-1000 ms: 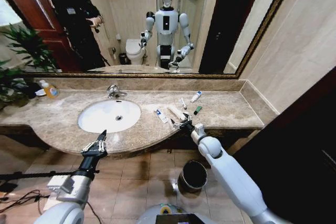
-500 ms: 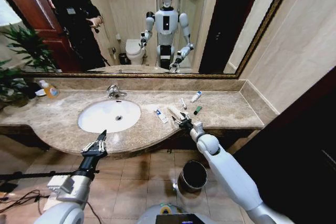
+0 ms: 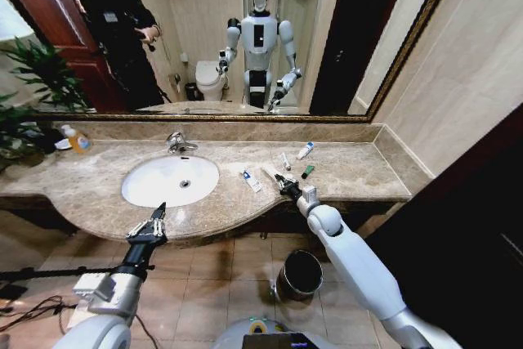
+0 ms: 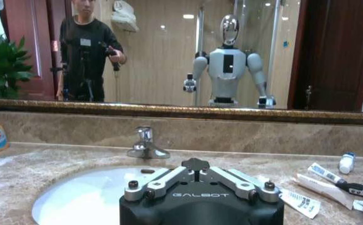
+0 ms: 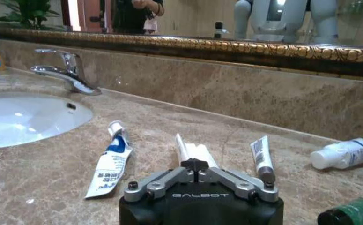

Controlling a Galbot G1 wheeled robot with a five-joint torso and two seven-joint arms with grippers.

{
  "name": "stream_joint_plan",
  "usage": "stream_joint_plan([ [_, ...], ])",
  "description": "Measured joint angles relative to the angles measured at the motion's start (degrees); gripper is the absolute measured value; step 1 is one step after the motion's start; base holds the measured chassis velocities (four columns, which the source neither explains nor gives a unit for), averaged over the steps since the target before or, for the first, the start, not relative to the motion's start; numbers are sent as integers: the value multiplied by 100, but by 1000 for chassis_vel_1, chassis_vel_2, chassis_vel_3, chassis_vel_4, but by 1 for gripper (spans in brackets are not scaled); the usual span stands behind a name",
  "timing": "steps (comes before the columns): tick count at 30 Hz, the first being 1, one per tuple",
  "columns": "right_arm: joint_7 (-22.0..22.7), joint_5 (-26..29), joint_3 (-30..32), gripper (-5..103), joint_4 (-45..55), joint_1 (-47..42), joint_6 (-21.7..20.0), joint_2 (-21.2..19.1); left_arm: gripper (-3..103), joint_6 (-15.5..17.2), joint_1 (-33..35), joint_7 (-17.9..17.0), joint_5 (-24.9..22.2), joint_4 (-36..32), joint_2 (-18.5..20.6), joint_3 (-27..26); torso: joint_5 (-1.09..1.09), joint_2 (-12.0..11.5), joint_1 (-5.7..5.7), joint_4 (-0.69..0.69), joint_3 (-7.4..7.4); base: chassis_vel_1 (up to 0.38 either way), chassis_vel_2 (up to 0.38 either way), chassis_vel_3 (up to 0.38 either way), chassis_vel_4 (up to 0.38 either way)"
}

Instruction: Pick up the trash from the sink and place it in the trash bin.

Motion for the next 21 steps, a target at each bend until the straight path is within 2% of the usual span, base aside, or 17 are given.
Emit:
stream_joint_plan([
  [11, 39, 101, 136, 0, 274, -128, -52, -46, 0, 0, 0, 0, 0, 0, 0, 0, 0, 0, 0, 0, 0, 0, 0, 0, 0],
  [12, 37, 106, 146, 5, 304, -152, -58, -65, 0, 0, 0, 0, 0, 0, 0, 0, 0, 0, 0, 0, 0, 0, 0, 0, 0],
  [15, -15, 99, 159, 5, 332, -219, -66, -117, 0, 0, 0, 0, 0, 0, 0, 0, 0, 0, 0, 0, 0, 0, 0, 0, 0],
  [16, -59, 61, 160, 16, 327, -250, -62, -138, 0, 0, 0, 0, 0, 0, 0, 0, 0, 0, 0, 0, 0, 0, 0, 0, 0],
  [17, -87, 25, 159, 16, 318, -273, -52, -149, 0, 0, 0, 0, 0, 0, 0, 0, 0, 0, 0, 0, 0, 0, 0, 0, 0],
  [18, -114, -5, 159, 27, 314, -308, -46, -162, 0, 0, 0, 0, 0, 0, 0, 0, 0, 0, 0, 0, 0, 0, 0, 0, 0],
  [20, -130, -16, 158, 27, 314, -347, -46, -176, 0, 0, 0, 0, 0, 0, 0, 0, 0, 0, 0, 0, 0, 0, 0, 0, 0],
  [21, -134, -26, 153, 37, 301, -372, -45, -179, 0, 0, 0, 0, 0, 0, 0, 0, 0, 0, 0, -1, 0, 0, 0, 0, 0],
])
